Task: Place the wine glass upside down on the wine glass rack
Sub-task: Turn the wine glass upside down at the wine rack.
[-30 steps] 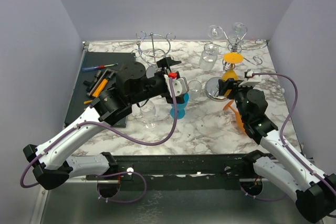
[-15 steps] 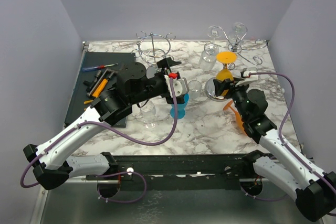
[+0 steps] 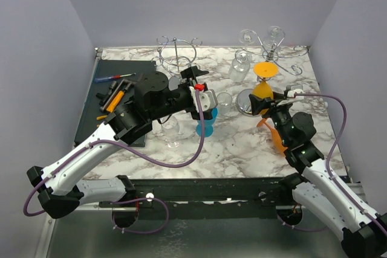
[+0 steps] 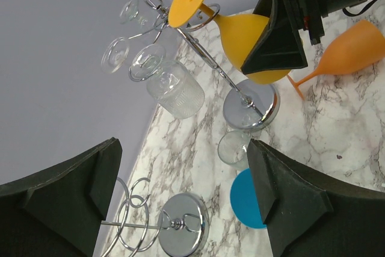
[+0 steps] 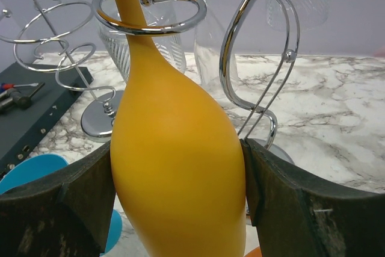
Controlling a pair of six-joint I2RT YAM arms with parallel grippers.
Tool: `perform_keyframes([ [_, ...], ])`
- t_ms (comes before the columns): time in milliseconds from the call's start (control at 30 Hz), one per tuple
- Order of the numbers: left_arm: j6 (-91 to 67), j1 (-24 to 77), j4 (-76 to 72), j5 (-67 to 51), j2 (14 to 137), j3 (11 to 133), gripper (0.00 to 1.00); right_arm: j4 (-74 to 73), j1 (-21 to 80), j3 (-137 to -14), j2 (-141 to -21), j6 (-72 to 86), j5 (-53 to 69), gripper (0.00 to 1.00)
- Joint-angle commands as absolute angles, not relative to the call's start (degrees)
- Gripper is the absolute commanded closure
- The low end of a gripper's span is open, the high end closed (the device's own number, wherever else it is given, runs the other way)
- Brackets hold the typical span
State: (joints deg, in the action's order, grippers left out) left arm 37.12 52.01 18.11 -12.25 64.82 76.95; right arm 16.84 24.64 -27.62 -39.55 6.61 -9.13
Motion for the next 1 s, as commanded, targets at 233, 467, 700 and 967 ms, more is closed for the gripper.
perform_keyframes([
  [233,37.2,52.3,18.0,-12.5,65.0,76.9,0.07,14.1,24.5,-25.1,-39.6,13.4,-12.9,0.10],
  [467,37.2,52.3,18.0,-11.3,65.5,77.0,0.06,10.5,24.5,-25.6,-39.2,16.5,-12.8,0.00],
  [700,31.2,52.4,18.5,-8.1,66.8,77.1,0.06,0.2,24.5,-29.8,-33.8,17.3,-13.1,0.00],
  [967,17.4,47.3,23.6,-1.5,72.7,76.6,0.09,-11.8,24.5,-34.3,-31.0,20.8,-8.0,0.00],
])
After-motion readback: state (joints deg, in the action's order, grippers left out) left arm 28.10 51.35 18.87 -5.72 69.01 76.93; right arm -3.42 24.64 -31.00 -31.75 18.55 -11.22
